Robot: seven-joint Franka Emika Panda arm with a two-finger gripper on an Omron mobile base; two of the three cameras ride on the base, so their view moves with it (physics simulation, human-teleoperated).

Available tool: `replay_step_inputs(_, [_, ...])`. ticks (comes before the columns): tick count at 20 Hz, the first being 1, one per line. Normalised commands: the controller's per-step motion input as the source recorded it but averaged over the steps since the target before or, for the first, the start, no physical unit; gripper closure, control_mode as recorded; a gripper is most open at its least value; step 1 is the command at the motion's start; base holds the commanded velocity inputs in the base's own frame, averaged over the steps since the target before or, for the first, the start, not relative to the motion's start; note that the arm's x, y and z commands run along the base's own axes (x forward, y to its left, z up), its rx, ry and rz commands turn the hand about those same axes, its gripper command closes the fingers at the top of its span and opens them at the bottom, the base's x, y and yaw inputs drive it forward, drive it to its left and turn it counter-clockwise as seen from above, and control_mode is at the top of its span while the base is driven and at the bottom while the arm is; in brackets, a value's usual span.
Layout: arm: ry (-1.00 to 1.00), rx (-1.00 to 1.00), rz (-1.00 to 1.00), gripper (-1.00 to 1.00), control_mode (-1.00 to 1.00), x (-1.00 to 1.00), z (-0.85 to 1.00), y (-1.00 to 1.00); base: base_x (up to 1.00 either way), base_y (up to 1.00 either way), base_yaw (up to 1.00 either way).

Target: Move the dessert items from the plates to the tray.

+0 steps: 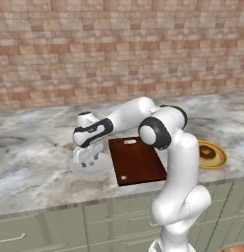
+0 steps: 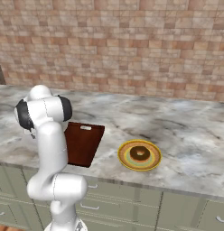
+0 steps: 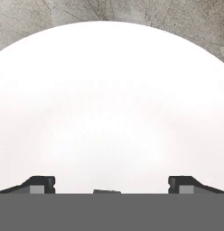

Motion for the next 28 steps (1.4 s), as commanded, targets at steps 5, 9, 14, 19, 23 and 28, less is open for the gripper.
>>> replay_step_inputs(5, [0.00, 0.00, 0.00, -1.00, -1.00, 0.00, 0.00, 0.00, 0.00, 0.00, 0.00])
replay_step_inputs(9, [0.00, 0.00, 0.00, -1.00, -1.00, 0.00, 0.00, 0.00, 0.00, 0.00, 0.00])
replay_step_inputs(14, [0.00, 0.00, 0.00, -1.00, -1.00, 0.00, 0.00, 0.00, 0.00, 0.00, 0.00])
replay_step_inputs(19, [0.00, 0.00, 0.00, -1.00, -1.00, -0.02, 0.00, 0.00, 0.00, 0.00, 0.00])
replay_step_inputs(23, [0.00, 0.00, 0.00, -1.00, -1.00, 0.00, 0.00, 0.00, 0.00, 0.00, 0.00])
replay_step_inputs(28, [0.00, 0.00, 0.00, -1.00, -1.00, -0.02, 0.00, 0.00, 0.00, 0.00, 0.00])
